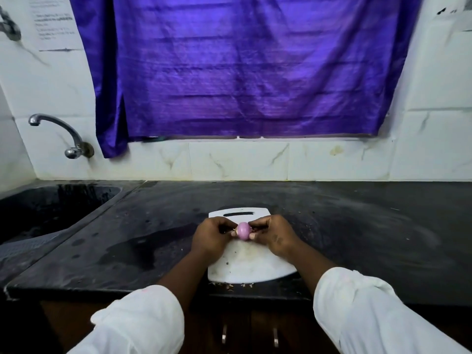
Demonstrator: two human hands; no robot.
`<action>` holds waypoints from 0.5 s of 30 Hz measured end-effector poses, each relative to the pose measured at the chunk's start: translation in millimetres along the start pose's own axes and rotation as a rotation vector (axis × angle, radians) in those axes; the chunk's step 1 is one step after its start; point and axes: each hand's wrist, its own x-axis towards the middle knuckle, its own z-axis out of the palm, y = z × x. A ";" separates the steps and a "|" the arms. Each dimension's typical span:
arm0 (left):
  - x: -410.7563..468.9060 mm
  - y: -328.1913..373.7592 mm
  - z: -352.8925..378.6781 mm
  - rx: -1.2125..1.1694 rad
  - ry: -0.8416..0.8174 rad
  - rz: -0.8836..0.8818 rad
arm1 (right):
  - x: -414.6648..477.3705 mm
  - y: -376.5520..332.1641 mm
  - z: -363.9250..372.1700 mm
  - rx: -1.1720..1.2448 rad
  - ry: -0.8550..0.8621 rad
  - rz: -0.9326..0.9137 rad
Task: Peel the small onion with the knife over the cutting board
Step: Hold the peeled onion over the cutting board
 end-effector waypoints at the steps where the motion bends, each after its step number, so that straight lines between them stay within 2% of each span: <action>1: 2.8 0.7 0.9 0.023 -0.011 0.007 | 0.6 -0.2 0.3 -0.010 0.009 0.006; 8: 6.8 -6.5 7.6 0.041 -0.020 -0.010 | 2.5 2.8 2.4 0.013 0.029 0.028; 14: 6.3 -6.8 8.0 0.027 -0.028 -0.005 | 3.6 -4.5 6.3 0.178 -0.006 0.143; 15: 8.1 -7.0 7.4 0.024 -0.032 0.003 | 2.6 -6.5 6.1 0.167 -0.002 0.116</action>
